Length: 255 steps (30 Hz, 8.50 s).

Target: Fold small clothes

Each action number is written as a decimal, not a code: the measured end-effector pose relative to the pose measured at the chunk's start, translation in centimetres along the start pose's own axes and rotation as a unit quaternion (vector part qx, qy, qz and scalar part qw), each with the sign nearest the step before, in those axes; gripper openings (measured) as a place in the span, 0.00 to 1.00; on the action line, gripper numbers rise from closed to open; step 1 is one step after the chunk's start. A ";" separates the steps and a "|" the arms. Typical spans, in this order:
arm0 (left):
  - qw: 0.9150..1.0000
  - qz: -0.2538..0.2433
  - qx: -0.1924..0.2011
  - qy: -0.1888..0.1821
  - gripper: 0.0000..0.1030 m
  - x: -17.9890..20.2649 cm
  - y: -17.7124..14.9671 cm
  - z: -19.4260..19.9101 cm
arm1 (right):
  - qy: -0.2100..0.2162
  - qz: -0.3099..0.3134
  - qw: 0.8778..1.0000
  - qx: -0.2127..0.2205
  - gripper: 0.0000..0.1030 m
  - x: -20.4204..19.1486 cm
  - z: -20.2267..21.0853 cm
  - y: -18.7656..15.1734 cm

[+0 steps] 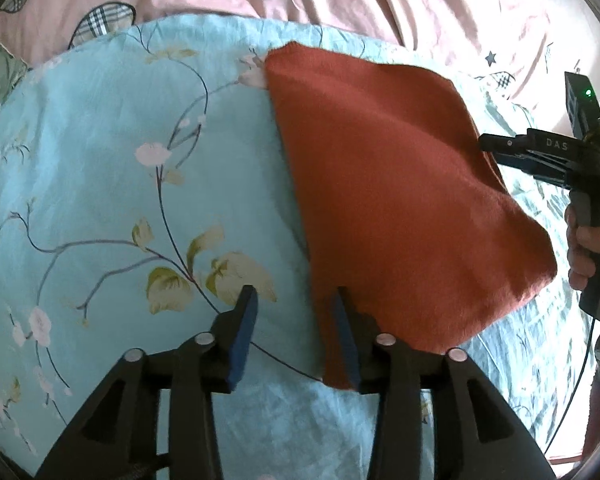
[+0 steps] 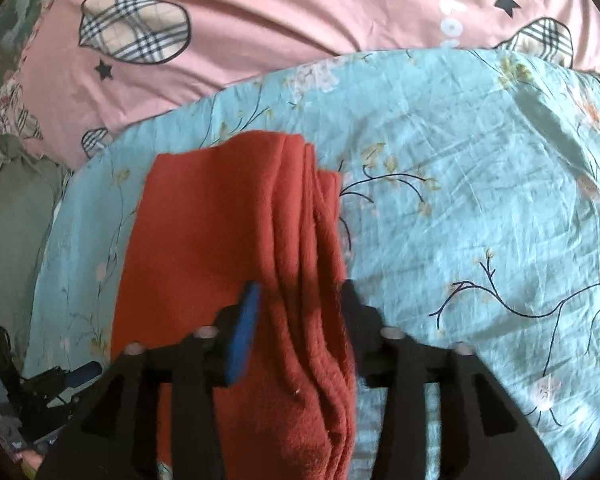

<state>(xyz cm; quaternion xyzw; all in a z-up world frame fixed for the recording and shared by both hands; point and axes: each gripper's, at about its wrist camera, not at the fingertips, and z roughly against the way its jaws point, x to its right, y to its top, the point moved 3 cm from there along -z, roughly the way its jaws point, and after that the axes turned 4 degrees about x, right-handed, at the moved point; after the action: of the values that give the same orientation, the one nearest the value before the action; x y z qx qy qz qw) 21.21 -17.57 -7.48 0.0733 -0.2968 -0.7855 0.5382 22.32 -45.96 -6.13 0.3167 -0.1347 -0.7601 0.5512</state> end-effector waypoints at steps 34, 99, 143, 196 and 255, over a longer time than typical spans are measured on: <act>0.999 0.006 -0.044 -0.020 0.79 2.6 1.4 -4.6 | 0.049 -0.007 0.998 -0.048 0.64 0.8 -1.3 -4.5; 0.995 0.070 0.015 0.066 0.41 -15.4 -10.1 10.7 | 0.115 0.086 0.988 -0.052 0.11 -20.7 -6.0 -10.6; 0.993 0.075 -0.005 0.096 0.57 -13.5 -15.9 12.3 | 0.111 0.066 0.991 -0.033 0.42 -20.6 -1.5 -13.1; 0.983 0.064 -0.013 0.173 0.68 -11.7 -22.3 18.3 | 0.102 0.134 0.985 -0.035 0.71 -19.0 11.5 -29.3; 0.975 0.037 0.037 0.215 0.73 -11.3 -12.0 15.8 | 0.106 0.205 0.972 -0.033 0.96 -23.7 6.4 -21.6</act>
<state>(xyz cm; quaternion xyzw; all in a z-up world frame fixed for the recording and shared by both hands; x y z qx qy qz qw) 9.30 1.50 -3.50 0.2491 -0.2056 -0.7191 0.6153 6.54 -17.28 -5.29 0.3428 -0.1128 -0.5968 0.7167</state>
